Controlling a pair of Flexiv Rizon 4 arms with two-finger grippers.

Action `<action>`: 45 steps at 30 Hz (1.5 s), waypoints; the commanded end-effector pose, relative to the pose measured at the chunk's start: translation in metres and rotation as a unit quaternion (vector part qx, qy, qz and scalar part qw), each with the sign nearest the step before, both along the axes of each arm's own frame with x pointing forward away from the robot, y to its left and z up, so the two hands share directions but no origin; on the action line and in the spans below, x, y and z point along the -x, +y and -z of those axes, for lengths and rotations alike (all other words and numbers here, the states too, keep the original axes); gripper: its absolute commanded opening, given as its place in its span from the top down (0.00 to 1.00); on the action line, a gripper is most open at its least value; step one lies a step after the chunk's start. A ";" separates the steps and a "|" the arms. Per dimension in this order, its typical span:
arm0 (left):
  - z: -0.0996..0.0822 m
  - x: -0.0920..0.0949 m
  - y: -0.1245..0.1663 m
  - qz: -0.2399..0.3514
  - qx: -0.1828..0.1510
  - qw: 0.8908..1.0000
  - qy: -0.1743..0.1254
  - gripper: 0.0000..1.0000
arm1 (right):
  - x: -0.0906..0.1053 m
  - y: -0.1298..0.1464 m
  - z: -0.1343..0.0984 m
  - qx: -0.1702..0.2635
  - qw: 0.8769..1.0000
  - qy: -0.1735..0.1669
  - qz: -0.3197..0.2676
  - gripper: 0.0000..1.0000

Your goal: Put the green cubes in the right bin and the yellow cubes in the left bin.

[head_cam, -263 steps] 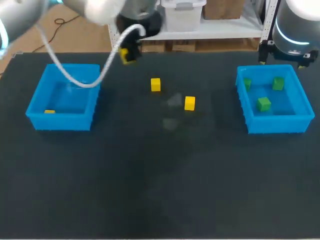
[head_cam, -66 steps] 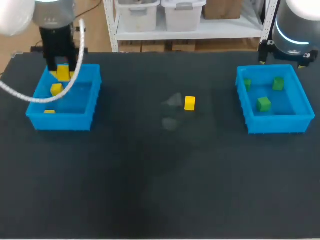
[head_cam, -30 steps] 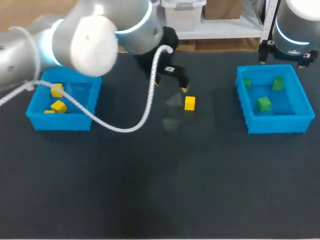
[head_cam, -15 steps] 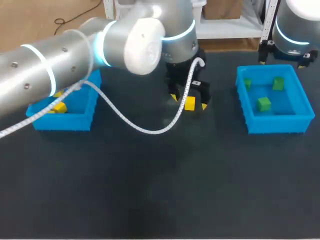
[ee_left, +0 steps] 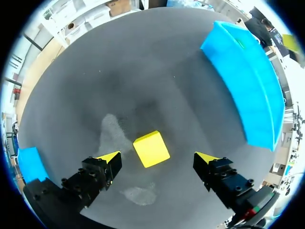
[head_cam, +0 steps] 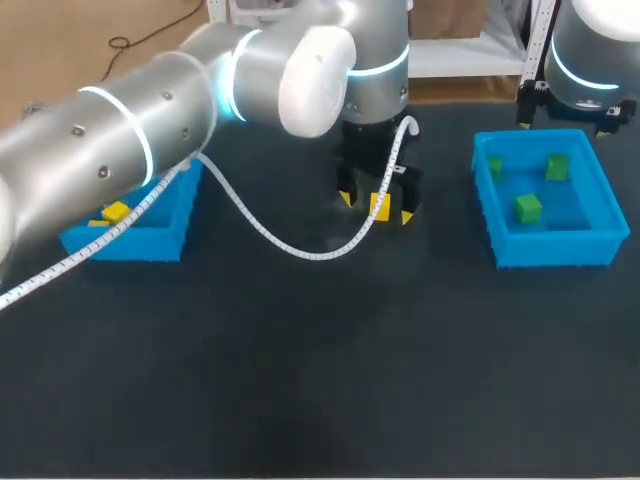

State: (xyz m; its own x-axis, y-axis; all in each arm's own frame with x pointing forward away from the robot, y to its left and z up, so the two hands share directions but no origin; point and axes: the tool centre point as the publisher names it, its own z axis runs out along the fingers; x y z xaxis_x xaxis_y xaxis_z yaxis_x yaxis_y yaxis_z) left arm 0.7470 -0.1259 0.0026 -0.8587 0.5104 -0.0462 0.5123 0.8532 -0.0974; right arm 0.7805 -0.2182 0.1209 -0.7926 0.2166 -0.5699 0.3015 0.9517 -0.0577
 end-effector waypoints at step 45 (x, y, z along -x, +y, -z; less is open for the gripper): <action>-0.118 -0.037 0.319 -0.286 -0.018 0.939 -0.189 1.00 | 0.002 -0.001 0.001 0.000 1.000 -0.003 0.000 0.00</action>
State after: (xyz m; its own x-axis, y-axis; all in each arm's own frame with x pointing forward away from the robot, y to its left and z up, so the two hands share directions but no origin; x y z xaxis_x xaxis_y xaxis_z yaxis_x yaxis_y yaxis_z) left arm 0.8372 0.1283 0.1312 -0.9868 0.0068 -0.1617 -0.0059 0.9970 0.0778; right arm 0.7805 -0.2183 0.1209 -0.7926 0.2166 -0.5699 0.3016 0.9517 -0.0577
